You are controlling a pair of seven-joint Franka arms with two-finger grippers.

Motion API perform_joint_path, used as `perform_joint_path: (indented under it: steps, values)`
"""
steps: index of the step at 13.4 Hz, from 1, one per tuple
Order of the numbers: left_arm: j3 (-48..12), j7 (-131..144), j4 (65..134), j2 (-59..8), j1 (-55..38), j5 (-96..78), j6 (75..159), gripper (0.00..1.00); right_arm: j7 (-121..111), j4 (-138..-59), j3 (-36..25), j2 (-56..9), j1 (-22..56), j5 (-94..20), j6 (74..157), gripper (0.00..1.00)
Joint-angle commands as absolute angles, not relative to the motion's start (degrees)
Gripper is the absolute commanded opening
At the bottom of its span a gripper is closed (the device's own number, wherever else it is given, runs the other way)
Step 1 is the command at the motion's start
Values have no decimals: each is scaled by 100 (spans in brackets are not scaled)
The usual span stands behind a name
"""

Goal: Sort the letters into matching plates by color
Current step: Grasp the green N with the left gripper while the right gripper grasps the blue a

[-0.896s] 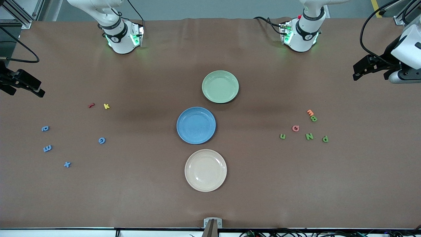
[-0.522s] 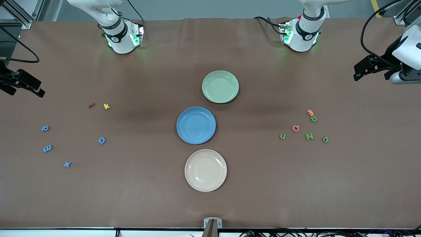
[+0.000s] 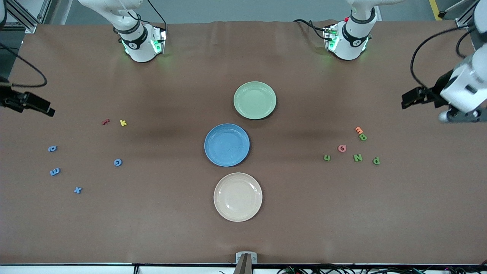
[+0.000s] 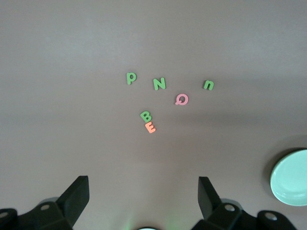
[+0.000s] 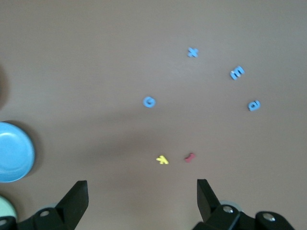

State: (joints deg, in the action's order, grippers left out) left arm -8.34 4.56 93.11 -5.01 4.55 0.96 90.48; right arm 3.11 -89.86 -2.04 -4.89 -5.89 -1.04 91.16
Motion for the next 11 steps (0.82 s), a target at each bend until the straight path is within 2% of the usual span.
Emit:
perform_joint_path:
  steps: [1, 3, 5, 8, 11]
  values:
    - [-835, 325, 9841, -790, 536, 114, 9892, 100, 106, -8833, -141, -1079, -1062, 209, 9271, 100]
    - [-835, 334, 10482, -896, 571, 114, 10780, 100, -628, -8833, -141, -1369, -1352, 430, 9735, 100]
    - [-835, 438, 10835, -1106, 554, 123, 11484, 100, -1534, -8842, -141, -1738, -1738, 431, 10018, 100]
    - [-826, 466, 11056, -1642, 580, 123, 12206, 97, -2915, -8868, -141, -2178, -2205, 387, 10598, 100]
    - [-826, 588, 11118, -1985, 720, 123, 12567, 91, -3531, -8929, -141, -2469, -2522, 378, 10906, 100]
